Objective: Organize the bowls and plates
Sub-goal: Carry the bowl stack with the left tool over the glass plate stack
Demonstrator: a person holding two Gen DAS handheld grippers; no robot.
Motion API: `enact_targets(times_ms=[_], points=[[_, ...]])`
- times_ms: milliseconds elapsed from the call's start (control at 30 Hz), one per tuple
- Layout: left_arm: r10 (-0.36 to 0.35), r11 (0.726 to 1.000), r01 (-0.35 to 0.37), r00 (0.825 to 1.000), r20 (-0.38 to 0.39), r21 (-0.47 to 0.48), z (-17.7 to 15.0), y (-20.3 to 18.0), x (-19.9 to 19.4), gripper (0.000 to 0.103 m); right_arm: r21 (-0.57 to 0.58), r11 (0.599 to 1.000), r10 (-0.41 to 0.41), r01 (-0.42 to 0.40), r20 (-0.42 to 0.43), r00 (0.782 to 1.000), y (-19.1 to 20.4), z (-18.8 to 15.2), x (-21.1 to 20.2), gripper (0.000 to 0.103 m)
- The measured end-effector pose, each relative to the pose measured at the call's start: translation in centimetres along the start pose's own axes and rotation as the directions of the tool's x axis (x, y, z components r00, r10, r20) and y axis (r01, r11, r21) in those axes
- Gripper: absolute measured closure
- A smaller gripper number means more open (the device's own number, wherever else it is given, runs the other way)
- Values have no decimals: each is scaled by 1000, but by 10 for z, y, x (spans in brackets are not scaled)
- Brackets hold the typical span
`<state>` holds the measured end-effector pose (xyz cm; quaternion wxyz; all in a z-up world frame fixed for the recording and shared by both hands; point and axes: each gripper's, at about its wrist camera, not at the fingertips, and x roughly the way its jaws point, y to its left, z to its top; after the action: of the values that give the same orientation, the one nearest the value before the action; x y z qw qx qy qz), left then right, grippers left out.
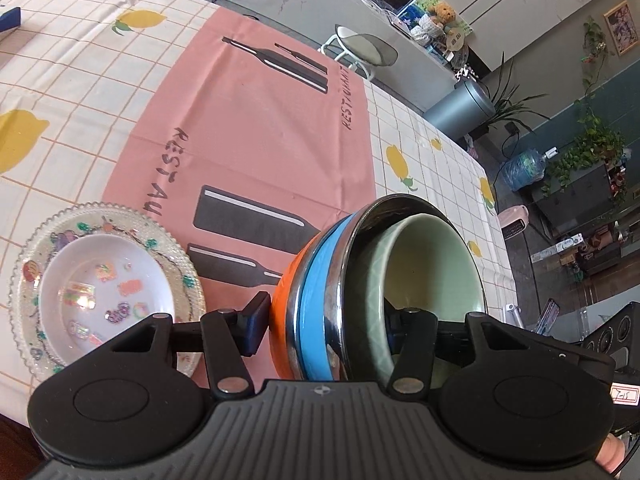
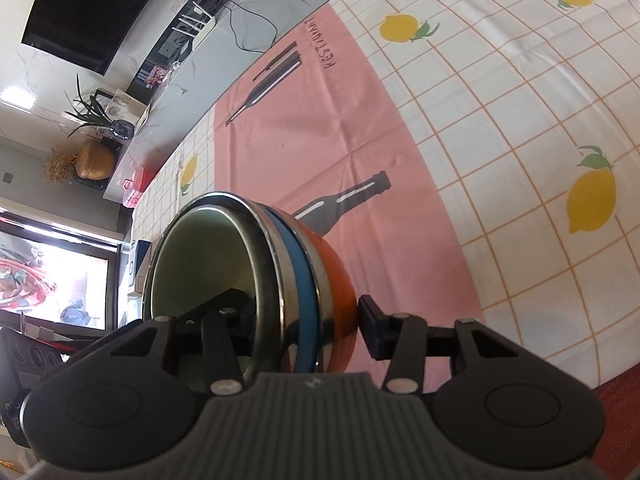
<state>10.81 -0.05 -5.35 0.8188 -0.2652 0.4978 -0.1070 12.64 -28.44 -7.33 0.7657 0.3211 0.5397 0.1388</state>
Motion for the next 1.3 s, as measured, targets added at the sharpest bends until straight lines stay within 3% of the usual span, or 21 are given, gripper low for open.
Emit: enact_targets(times_ms=[367, 600, 1300], points=[[64, 993, -52, 992, 106, -109, 8, 65, -58, 44, -138, 989, 48, -60, -88, 995, 77, -17, 38, 56], [102, 979, -80, 988, 115, -186, 9, 103, -68, 44, -192, 978, 49, -82, -170, 984, 111, -29, 77, 56], [115, 967, -97, 991, 65, -234, -1, 135, -44, 44, -183, 983, -8, -36, -234, 972, 102, -36, 119, 56]])
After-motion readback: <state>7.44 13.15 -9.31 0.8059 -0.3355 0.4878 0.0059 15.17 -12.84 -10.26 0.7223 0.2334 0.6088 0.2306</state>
